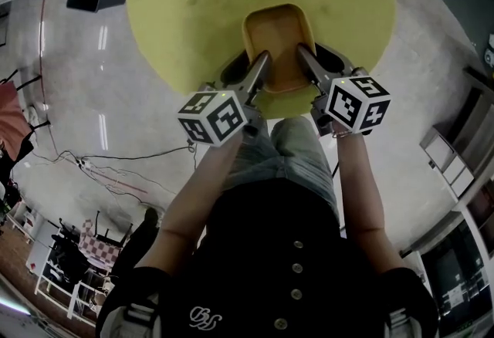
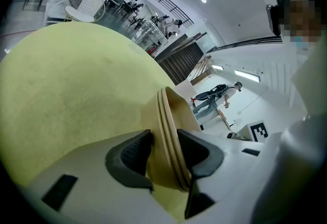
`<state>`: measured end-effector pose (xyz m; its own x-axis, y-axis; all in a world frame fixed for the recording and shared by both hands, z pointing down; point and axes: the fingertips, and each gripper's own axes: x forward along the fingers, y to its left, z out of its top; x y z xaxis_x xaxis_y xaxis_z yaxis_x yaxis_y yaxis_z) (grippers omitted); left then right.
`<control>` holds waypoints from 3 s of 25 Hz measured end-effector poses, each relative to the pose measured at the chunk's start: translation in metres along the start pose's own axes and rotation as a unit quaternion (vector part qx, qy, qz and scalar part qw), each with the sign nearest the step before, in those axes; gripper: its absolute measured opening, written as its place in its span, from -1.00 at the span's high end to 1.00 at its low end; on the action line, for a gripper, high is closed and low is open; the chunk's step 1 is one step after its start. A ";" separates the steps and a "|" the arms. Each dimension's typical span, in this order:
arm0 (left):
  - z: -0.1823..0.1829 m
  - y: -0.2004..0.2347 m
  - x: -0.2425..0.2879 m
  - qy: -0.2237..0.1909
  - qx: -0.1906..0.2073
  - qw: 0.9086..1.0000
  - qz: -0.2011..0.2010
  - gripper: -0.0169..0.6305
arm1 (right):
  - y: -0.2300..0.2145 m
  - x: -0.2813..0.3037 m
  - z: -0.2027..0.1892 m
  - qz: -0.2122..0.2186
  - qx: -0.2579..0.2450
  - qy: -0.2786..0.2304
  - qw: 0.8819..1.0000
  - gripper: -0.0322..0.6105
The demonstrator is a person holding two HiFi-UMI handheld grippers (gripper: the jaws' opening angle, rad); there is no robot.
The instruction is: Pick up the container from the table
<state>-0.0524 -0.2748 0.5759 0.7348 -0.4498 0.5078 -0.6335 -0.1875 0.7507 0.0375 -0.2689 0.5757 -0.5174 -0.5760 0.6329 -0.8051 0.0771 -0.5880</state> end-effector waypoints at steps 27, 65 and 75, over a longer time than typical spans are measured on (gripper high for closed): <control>0.070 -0.072 -0.019 -0.066 0.085 0.992 -0.071 0.52 | 0.042 -0.051 0.074 0.014 -0.068 -0.104 0.992 0.65; 0.161 -0.211 -0.150 -0.277 0.242 0.919 -0.141 0.54 | 0.183 -0.169 0.164 0.112 -0.189 -0.278 0.935 0.63; 0.172 -0.244 -0.176 -0.326 0.270 0.892 -0.158 0.55 | 0.207 -0.200 0.176 0.124 -0.218 -0.325 0.912 0.63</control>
<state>-0.0690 -0.3002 0.2312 0.7120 -0.6792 -0.1779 -0.5740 -0.7090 0.4097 0.0255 -0.2812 0.2391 -0.5324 -0.8465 -0.0080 -0.7988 0.5055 -0.3262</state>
